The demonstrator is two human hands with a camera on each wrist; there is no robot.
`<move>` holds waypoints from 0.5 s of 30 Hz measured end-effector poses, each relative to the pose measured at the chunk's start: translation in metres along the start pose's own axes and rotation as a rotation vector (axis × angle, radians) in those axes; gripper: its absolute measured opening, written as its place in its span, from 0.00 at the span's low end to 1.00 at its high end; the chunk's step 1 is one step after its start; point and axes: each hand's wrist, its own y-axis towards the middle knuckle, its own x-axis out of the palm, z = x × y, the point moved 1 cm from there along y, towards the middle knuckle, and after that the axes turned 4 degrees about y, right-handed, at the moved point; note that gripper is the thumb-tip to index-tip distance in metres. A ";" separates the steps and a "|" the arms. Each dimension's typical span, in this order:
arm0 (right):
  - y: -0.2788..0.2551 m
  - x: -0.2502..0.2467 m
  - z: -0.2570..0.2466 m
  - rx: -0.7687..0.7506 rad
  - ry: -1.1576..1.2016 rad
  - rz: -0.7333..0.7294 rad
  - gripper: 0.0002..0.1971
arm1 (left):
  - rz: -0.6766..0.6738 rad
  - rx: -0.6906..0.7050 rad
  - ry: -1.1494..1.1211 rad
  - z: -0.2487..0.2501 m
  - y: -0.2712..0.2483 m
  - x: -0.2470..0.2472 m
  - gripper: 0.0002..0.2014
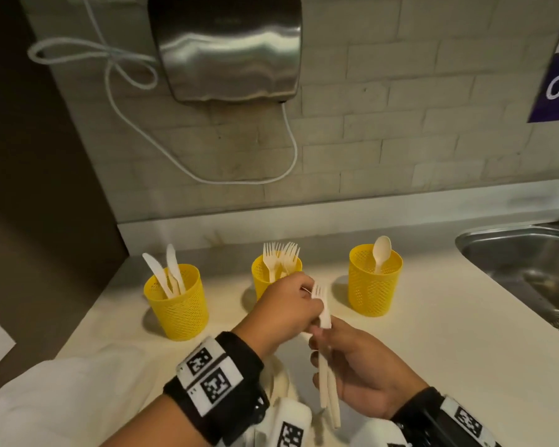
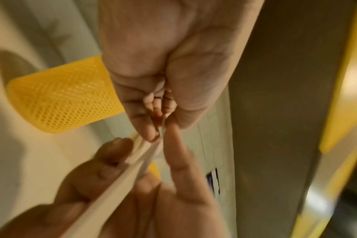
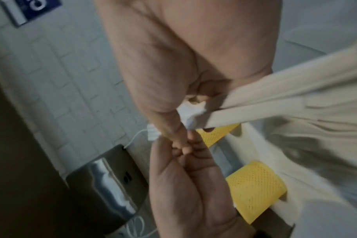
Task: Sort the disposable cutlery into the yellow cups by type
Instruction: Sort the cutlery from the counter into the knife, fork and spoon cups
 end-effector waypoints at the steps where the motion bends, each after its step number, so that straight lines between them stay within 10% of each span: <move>1: -0.001 0.000 -0.002 0.019 0.046 -0.011 0.10 | 0.019 -0.034 -0.141 0.001 0.000 -0.004 0.09; 5: -0.002 -0.006 -0.008 -0.015 0.092 0.078 0.12 | 0.260 0.026 -0.438 0.006 0.010 -0.038 0.13; 10: -0.003 -0.012 -0.013 -0.138 -0.094 0.172 0.13 | 0.641 0.245 -0.213 0.007 0.025 -0.083 0.19; 15: -0.004 -0.016 -0.012 -0.148 -0.141 0.201 0.13 | 0.626 0.160 0.066 -0.013 0.054 -0.083 0.18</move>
